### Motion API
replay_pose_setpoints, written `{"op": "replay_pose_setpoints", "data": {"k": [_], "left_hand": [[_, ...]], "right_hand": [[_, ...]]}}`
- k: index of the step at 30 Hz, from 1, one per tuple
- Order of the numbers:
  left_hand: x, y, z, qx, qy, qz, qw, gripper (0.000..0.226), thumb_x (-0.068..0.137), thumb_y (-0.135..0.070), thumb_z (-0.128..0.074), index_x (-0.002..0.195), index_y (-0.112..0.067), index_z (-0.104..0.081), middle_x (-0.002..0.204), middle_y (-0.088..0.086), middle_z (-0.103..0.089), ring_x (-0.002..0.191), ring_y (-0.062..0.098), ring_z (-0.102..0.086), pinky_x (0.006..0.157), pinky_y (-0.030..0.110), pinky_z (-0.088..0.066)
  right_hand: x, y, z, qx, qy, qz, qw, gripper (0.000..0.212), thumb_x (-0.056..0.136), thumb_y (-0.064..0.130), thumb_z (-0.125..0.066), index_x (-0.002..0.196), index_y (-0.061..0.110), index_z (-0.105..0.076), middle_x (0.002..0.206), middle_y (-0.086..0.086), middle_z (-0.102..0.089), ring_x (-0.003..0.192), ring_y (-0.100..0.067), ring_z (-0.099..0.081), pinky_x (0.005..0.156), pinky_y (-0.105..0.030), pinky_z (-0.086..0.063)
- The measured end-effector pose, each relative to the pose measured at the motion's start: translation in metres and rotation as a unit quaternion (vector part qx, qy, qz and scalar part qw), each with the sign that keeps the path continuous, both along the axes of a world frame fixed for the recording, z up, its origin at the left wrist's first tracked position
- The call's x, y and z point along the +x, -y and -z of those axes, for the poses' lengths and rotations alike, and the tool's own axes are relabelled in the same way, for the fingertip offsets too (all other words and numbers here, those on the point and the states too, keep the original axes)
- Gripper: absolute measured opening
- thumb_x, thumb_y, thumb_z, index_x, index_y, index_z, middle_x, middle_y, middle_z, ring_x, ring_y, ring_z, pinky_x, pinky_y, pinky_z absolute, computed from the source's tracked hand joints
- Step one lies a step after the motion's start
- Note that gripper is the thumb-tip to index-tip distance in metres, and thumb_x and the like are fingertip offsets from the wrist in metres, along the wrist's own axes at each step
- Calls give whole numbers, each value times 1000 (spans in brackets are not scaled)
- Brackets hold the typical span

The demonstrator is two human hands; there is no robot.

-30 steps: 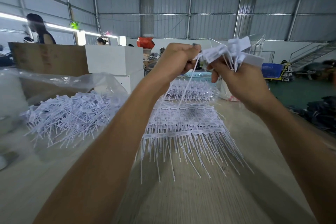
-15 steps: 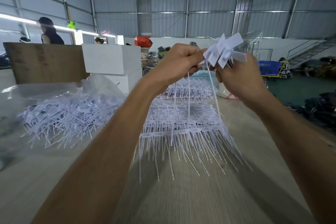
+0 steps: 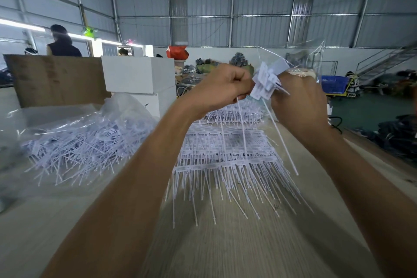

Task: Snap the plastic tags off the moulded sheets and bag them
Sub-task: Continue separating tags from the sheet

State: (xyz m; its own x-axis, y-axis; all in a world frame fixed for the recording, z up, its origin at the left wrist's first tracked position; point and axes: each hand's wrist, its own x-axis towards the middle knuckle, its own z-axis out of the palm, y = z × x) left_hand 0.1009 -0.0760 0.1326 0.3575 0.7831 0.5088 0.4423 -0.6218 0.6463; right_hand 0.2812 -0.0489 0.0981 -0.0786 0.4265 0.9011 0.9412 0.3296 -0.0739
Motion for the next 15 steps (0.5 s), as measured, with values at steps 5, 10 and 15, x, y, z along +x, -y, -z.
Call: {"op": "replay_pose_setpoints", "data": {"k": [5,10,15], "left_hand": [[0,15,-6,-47,-132,89,986,20,98,-18,-62,84,-7,-69,63,-7,-60,56,6,-50,55,19,-41],[7,6,-6,44,-101,-15,994,18,101,-19,-59,98,-5,-70,76,-1,-65,68,10,-55,67,25,-47],[3,0,-1,62,-149,-30,986,15,100,-19,-60,112,-15,-70,90,-1,-67,69,6,-60,71,24,-51]], "right_hand": [[35,-11,-2,-101,-10,21,995,18,94,-1,-48,85,4,-62,58,-1,-38,55,-25,-45,62,-31,-31],[29,-9,1,-229,-293,-255,893,32,102,15,-48,74,20,-62,56,4,-55,48,-10,-46,46,-21,-35],[10,-3,3,-270,-312,-347,842,43,103,45,-52,67,22,-59,47,7,-53,42,-6,-50,43,-19,-45]]}}
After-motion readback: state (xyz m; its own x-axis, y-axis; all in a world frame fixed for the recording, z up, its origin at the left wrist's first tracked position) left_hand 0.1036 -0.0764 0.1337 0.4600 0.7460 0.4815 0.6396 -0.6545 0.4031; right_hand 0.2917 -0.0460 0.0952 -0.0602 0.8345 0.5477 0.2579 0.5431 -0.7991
